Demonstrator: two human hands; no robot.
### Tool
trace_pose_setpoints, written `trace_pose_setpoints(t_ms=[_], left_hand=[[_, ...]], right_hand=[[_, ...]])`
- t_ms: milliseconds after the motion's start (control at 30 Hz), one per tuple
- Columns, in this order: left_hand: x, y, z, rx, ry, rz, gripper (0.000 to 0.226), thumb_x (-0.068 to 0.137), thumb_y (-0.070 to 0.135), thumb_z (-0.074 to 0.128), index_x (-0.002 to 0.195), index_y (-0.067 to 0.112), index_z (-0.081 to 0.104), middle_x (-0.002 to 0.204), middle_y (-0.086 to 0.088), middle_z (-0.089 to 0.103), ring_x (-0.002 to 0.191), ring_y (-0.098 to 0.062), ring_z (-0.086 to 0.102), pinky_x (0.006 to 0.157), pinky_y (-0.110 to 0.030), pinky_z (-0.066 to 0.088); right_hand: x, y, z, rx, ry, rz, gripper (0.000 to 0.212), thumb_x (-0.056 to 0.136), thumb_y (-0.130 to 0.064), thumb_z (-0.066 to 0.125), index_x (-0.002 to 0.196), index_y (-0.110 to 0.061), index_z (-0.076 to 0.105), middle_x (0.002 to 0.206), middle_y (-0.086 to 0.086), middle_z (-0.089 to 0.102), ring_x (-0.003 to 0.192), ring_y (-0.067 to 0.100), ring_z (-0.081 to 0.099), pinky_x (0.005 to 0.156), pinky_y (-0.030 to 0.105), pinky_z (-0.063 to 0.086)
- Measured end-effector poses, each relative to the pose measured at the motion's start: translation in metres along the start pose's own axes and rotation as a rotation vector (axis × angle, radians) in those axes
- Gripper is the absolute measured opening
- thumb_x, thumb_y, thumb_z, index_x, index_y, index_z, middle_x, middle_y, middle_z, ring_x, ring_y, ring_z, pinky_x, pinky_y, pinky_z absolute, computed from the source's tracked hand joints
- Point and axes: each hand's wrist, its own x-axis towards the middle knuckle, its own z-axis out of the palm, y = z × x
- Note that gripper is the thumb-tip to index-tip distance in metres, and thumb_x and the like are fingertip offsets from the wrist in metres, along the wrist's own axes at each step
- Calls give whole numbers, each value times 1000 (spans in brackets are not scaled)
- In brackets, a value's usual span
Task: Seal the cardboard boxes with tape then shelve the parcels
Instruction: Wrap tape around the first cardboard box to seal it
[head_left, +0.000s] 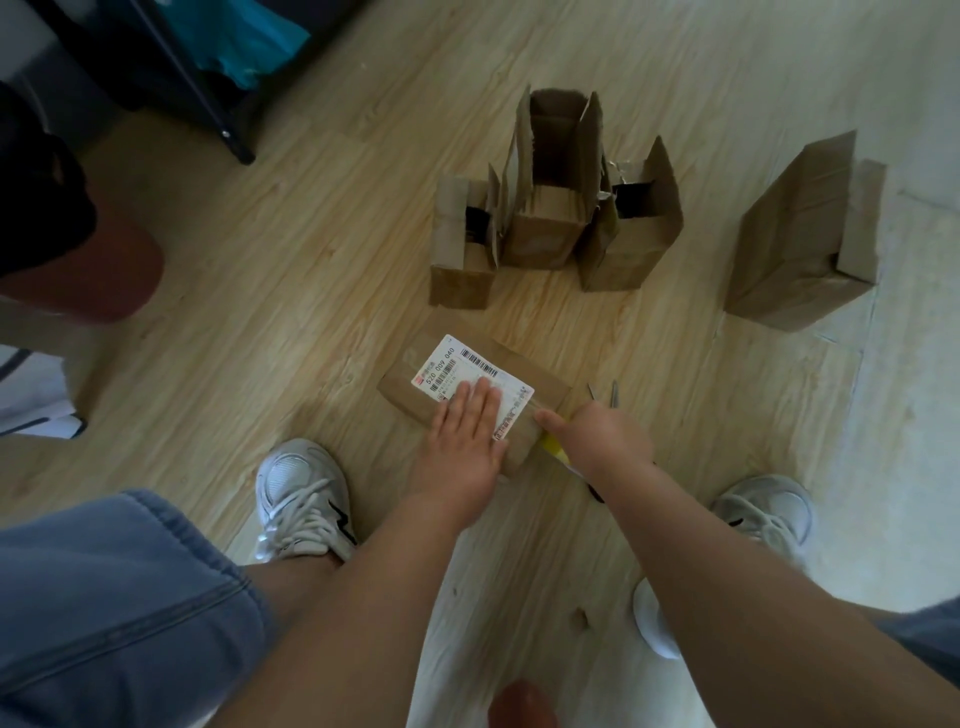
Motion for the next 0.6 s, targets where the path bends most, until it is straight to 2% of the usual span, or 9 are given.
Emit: trace_pose_setpoints(t_ms=[67, 200, 267, 333, 433, 600], left_hand=[[4, -3, -2, 19, -28, -5, 58, 107, 39, 9, 146, 16, -28, 158, -1, -32, 144, -16, -32, 120, -35, -18], [11, -4, -12, 46, -82, -5, 61, 107, 40, 11, 152, 14, -21, 161, -2, -27, 147, -17, -27, 122, -38, -11], [10, -2, -17, 64, -67, -7, 62, 107, 40, 14, 154, 13, -17, 162, -3, -22, 149, -19, -22, 123, -39, -7], [9, 1, -23, 55, -50, -2, 62, 107, 38, 18, 156, 15, -12, 164, -5, -16, 151, -21, -17, 124, -40, -4], [10, 6, -25, 35, -58, 14, 62, 106, 33, 26, 158, 24, -7, 165, -7, -8, 152, -27, -11, 123, -44, 0], [13, 11, -21, 134, -55, 5, 62, 105, 33, 22, 157, 23, -11, 165, -11, -6, 151, -32, -10, 122, -49, 3]], right_hand=[[1, 0, -1, 7, -9, -2, 62, 93, -73, 39, 76, -15, 52, 71, 1, 59, 60, 15, 54, 55, 29, 40], [3, 1, -2, 66, -49, -22, 62, 93, -71, 41, 78, -13, 55, 71, 1, 59, 60, 16, 55, 53, 30, 38], [3, 5, -3, 131, -89, -53, 60, 95, -68, 44, 91, -11, 62, 74, 0, 59, 64, 15, 56, 55, 29, 40], [2, 12, -3, 209, -125, -94, 59, 96, -64, 46, 111, -10, 65, 79, -2, 58, 73, 15, 58, 63, 30, 45], [-3, 20, 1, 322, -179, -114, 55, 98, -56, 51, 129, -12, 61, 86, -4, 58, 83, 16, 56, 75, 31, 48], [-7, 24, 8, 415, -177, -123, 45, 100, -47, 52, 129, -14, 62, 92, -2, 60, 85, 16, 55, 90, 38, 52]])
